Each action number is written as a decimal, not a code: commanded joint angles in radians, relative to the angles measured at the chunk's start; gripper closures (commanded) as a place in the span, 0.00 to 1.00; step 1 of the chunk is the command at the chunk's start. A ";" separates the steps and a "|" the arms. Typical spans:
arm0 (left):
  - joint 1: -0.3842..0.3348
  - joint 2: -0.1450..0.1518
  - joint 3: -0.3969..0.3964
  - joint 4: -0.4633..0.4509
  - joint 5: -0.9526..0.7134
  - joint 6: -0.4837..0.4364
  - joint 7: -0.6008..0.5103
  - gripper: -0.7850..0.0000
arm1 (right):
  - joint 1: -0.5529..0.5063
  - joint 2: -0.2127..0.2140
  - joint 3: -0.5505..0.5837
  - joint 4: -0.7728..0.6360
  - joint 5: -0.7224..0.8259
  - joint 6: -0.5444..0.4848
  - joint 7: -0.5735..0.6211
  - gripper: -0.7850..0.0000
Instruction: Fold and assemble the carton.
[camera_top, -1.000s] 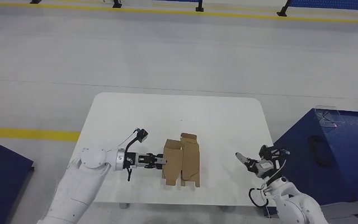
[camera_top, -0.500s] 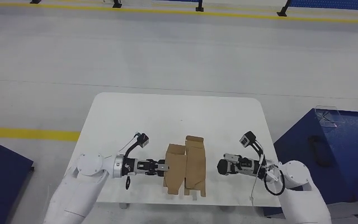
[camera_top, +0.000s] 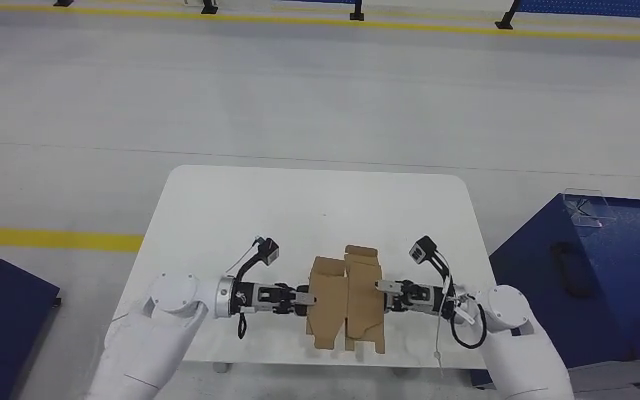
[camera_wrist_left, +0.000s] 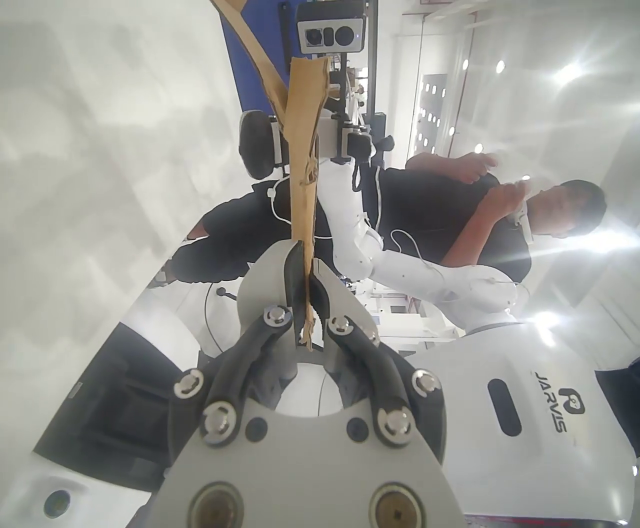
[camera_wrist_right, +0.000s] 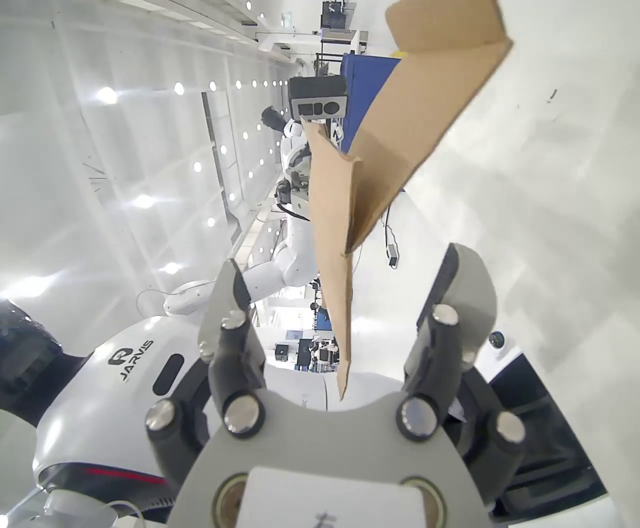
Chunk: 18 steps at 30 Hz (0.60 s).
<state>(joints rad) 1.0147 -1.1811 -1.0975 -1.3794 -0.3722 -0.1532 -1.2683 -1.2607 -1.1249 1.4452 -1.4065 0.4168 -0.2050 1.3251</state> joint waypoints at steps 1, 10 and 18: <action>-0.001 -0.001 0.009 -0.001 -0.007 -0.003 0.006 1.00 | -0.004 0.002 0.001 -0.004 0.012 0.000 0.015 1.00; -0.003 -0.001 0.022 0.008 -0.048 -0.033 -0.018 0.00 | -0.020 0.018 0.027 -0.010 0.045 -0.038 0.078 1.00; 0.013 0.028 -0.069 0.092 -0.037 -0.065 -0.064 0.00 | -0.028 0.035 0.079 0.003 0.085 -0.045 0.123 1.00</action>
<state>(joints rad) 1.0190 -1.1581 -1.1472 -1.2890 -0.4238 -0.2093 -1.3500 -1.2878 -1.0911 1.5188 -1.4044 0.4991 -0.2515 1.4495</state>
